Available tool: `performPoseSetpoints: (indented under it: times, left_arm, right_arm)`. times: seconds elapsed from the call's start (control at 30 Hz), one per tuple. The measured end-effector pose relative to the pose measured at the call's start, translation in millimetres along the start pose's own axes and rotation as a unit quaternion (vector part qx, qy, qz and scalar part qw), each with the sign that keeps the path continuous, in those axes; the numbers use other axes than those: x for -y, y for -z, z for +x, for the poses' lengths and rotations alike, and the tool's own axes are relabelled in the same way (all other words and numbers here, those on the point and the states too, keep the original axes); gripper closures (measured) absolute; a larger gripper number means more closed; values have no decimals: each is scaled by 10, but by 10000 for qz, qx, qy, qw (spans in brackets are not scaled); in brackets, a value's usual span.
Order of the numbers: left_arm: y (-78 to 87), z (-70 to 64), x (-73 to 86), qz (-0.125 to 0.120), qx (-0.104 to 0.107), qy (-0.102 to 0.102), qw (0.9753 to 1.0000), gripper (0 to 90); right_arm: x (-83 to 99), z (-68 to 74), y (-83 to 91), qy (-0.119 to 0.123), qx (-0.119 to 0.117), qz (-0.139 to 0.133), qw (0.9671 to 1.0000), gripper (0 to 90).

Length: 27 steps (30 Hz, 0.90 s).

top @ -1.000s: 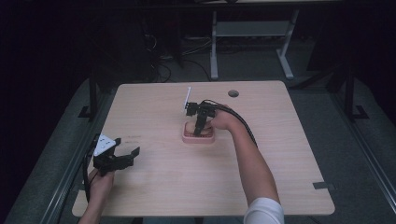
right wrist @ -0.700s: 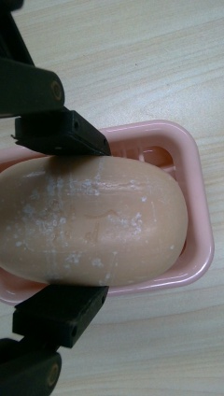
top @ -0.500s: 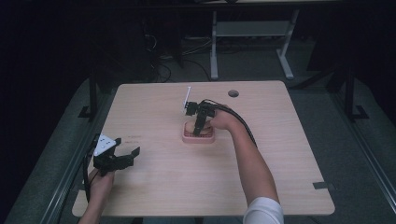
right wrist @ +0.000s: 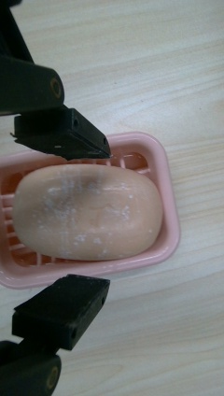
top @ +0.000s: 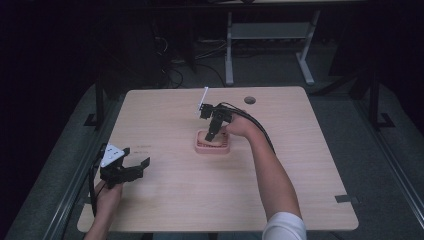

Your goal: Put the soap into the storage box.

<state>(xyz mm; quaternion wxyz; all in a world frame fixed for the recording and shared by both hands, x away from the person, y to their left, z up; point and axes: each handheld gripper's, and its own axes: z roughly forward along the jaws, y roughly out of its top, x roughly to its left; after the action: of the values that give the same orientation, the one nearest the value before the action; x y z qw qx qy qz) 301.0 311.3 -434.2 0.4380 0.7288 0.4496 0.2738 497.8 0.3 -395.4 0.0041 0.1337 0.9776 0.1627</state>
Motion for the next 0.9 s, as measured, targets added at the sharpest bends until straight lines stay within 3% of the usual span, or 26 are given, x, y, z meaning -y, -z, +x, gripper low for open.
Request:
performPoseSetpoints:
  times: [0.3,0.9]
  left_arm:
    - [-1,2,1,19,-2,-18,10000,142]
    - [-7,-7,2,53,-3,-41,10000,142]
  right_arm:
    - [118,5,-43,-106,-62,71,9999,290]
    - [390,8,103,-363,-22,-72,9993,292]
